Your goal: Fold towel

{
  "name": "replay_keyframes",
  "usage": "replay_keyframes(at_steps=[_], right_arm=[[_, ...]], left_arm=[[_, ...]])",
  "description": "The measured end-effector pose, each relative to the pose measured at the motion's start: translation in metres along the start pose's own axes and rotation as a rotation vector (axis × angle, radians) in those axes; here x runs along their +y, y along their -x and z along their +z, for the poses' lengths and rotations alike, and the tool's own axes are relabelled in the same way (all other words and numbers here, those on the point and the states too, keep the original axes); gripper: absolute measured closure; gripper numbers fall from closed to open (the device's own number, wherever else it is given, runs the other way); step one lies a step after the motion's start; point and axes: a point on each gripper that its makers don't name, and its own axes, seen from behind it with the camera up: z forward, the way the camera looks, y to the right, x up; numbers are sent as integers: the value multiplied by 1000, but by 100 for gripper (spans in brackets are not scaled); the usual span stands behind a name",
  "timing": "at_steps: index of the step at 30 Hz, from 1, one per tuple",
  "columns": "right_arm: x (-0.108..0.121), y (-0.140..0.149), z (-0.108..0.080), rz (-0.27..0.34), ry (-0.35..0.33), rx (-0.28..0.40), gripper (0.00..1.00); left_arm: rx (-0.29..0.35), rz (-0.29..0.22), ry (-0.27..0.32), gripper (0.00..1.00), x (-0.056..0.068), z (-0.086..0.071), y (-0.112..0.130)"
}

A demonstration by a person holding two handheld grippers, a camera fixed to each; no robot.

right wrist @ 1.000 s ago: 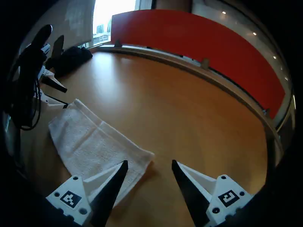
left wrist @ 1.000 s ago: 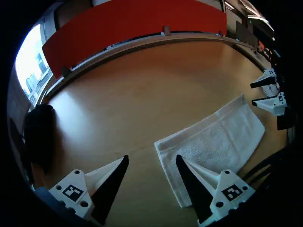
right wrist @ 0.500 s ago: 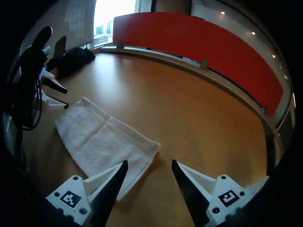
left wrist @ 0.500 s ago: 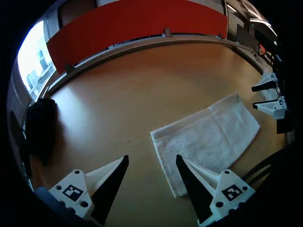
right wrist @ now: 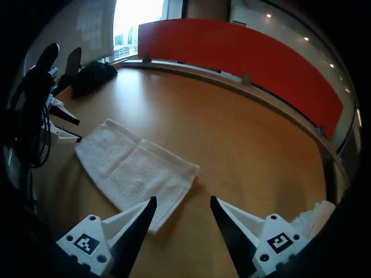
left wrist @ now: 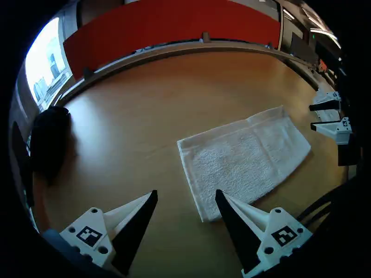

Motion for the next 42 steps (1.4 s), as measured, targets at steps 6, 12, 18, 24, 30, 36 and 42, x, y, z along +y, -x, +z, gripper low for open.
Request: replay_keyframes(at_steps=[6, 12, 18, 24, 30, 36, 42], right_arm=[[-3, 2, -3, -13, -12, 0, 11], [-9, 6, -6, -36, -42, -3, 11], [-13, 6, -7, -58, -69, -5, 11], [-19, 8, -7, -79, -94, -14, 11], [-26, 17, -5, -108, -121, -34, 11], [-31, 29, -3, -138, -145, -62, 11], [-35, 40, -2, -155, -165, -87, 13]], left_arm=[[10, -13, -6, 8, -1, -6, 1], [21, -45, -16, 8, -3, -15, 7], [34, -97, -30, 8, -4, -26, 18], [34, -132, -38, 8, -7, -34, 29], [38, -158, -54, 8, -12, -43, 41], [38, -189, -72, 8, -16, -54, 58], [30, -217, -88, 8, -18, -62, 75]])
